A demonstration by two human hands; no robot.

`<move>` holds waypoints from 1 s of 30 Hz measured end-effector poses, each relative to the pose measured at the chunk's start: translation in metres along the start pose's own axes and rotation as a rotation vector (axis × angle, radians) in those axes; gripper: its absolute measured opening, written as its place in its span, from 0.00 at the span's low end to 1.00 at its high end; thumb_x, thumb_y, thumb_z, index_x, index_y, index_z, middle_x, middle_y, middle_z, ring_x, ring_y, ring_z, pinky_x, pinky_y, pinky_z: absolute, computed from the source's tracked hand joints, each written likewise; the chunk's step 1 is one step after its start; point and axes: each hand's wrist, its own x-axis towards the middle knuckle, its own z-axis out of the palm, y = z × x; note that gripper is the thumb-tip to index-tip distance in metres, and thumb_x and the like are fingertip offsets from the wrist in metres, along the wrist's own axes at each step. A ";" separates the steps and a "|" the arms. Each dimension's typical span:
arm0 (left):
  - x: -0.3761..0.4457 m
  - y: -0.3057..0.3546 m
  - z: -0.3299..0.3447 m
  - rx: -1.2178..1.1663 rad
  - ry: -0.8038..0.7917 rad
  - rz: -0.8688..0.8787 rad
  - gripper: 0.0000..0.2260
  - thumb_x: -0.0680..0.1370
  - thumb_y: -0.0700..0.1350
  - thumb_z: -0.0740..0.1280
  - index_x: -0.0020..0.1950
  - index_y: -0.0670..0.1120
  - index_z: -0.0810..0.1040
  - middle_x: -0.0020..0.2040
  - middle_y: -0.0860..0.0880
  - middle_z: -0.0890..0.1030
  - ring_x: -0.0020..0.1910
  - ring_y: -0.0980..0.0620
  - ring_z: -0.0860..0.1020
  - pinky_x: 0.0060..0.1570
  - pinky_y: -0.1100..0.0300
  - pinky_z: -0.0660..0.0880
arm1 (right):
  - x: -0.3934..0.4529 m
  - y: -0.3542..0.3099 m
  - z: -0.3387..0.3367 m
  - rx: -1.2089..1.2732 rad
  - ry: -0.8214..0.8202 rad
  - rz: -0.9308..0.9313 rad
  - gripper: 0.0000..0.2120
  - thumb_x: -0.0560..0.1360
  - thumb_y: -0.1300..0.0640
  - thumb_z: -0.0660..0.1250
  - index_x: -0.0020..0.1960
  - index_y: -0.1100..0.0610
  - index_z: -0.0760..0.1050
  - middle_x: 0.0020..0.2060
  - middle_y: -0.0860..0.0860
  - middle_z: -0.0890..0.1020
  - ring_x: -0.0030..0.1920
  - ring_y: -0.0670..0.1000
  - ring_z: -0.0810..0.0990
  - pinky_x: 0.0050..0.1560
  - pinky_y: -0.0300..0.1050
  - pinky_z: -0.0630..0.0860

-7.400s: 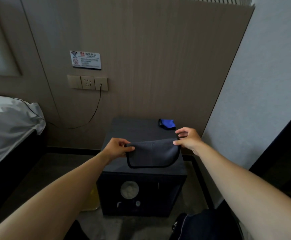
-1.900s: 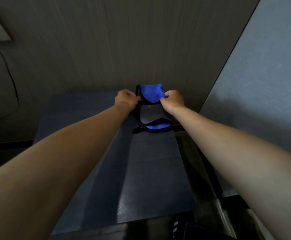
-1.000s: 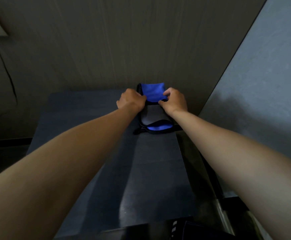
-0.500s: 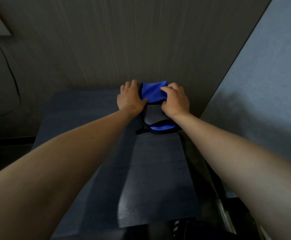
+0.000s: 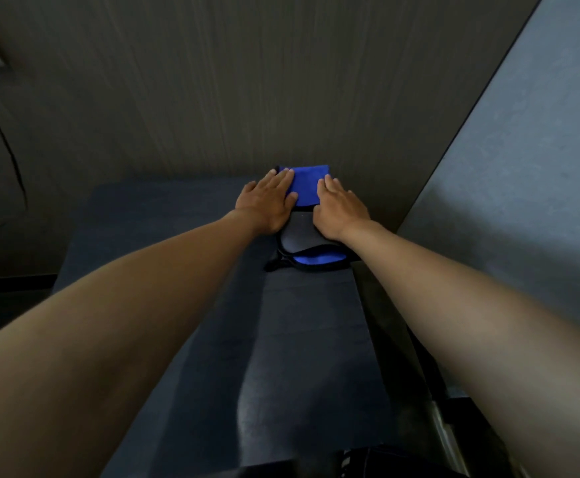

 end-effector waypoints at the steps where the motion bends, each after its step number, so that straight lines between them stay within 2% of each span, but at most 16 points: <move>1: 0.000 0.001 0.001 0.005 -0.019 -0.011 0.27 0.84 0.57 0.46 0.81 0.49 0.46 0.82 0.52 0.48 0.80 0.50 0.48 0.76 0.46 0.50 | 0.001 0.001 0.000 0.009 -0.029 0.002 0.32 0.81 0.54 0.52 0.81 0.59 0.44 0.81 0.52 0.45 0.80 0.52 0.46 0.78 0.54 0.48; 4: 0.001 0.001 0.002 0.025 -0.065 -0.023 0.28 0.84 0.58 0.44 0.81 0.50 0.43 0.82 0.53 0.45 0.80 0.50 0.46 0.77 0.45 0.47 | 0.000 0.004 -0.001 0.020 -0.099 0.003 0.32 0.82 0.48 0.48 0.81 0.57 0.40 0.80 0.52 0.41 0.80 0.51 0.42 0.78 0.57 0.43; 8: 0.000 0.001 -0.004 0.043 -0.070 -0.014 0.28 0.84 0.57 0.45 0.81 0.49 0.44 0.82 0.52 0.45 0.80 0.49 0.46 0.77 0.45 0.47 | 0.000 0.001 -0.002 -0.009 -0.119 0.020 0.34 0.82 0.44 0.47 0.81 0.57 0.38 0.80 0.52 0.39 0.80 0.51 0.40 0.78 0.58 0.42; 14: -0.020 0.000 -0.011 -0.106 0.039 0.070 0.29 0.83 0.59 0.52 0.81 0.47 0.55 0.81 0.50 0.54 0.80 0.51 0.50 0.77 0.49 0.53 | -0.016 -0.002 -0.010 0.027 -0.082 -0.020 0.33 0.83 0.42 0.48 0.81 0.55 0.41 0.80 0.50 0.40 0.80 0.50 0.41 0.78 0.58 0.45; 18: -0.041 -0.005 -0.008 0.005 0.023 0.167 0.29 0.83 0.58 0.53 0.81 0.48 0.53 0.81 0.50 0.54 0.80 0.51 0.49 0.77 0.50 0.51 | -0.029 -0.002 -0.004 0.003 -0.090 -0.038 0.32 0.83 0.44 0.48 0.81 0.53 0.40 0.80 0.48 0.39 0.80 0.49 0.40 0.78 0.57 0.45; 30: -0.045 0.003 0.008 -0.013 0.063 0.067 0.25 0.85 0.53 0.50 0.81 0.46 0.52 0.81 0.49 0.53 0.80 0.50 0.50 0.76 0.48 0.56 | -0.029 -0.005 0.017 -0.009 0.009 -0.001 0.32 0.83 0.42 0.47 0.81 0.54 0.41 0.81 0.50 0.42 0.80 0.51 0.41 0.77 0.59 0.50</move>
